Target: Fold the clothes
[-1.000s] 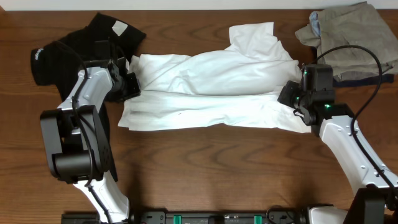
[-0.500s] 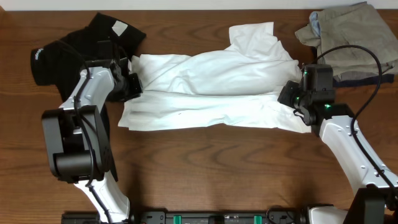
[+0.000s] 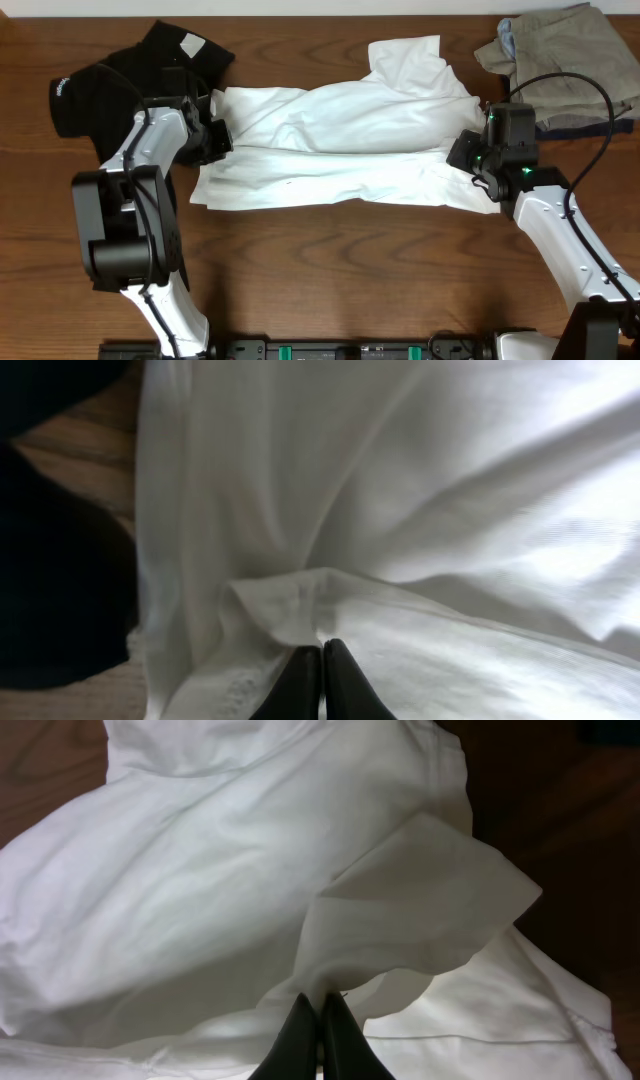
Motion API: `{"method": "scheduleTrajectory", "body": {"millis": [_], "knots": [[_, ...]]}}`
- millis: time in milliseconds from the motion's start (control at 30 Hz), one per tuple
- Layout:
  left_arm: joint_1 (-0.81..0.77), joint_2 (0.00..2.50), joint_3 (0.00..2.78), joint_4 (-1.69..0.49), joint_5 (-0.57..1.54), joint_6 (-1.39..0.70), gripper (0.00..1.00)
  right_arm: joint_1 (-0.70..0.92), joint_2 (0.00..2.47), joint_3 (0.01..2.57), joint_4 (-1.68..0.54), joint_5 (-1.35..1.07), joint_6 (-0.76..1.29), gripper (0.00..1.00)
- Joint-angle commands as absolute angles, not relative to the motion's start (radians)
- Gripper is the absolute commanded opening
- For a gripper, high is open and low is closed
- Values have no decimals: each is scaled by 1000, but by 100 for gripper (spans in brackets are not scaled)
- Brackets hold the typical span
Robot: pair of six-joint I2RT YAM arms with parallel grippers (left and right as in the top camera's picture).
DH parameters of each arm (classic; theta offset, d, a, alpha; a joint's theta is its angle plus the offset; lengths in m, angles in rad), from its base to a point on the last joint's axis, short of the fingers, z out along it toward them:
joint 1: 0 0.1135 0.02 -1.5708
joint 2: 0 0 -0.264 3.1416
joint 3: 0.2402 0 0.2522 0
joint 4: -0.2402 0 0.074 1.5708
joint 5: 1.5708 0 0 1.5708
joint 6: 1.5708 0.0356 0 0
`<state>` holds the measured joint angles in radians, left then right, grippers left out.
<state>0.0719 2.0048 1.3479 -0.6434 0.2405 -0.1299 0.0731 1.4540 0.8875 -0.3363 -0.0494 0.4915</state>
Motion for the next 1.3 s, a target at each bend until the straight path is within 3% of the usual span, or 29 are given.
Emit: {"method": "scheduleTrajectory", "body": {"millis": [0, 1267], "knots": [[73, 2018, 1345, -625, 239, -124, 6, 65, 1459, 901, -337, -41, 476, 1], [105, 1959, 1538, -655, 227, -132, 6, -6, 1464, 901, -238, 17, 386, 1]]}}
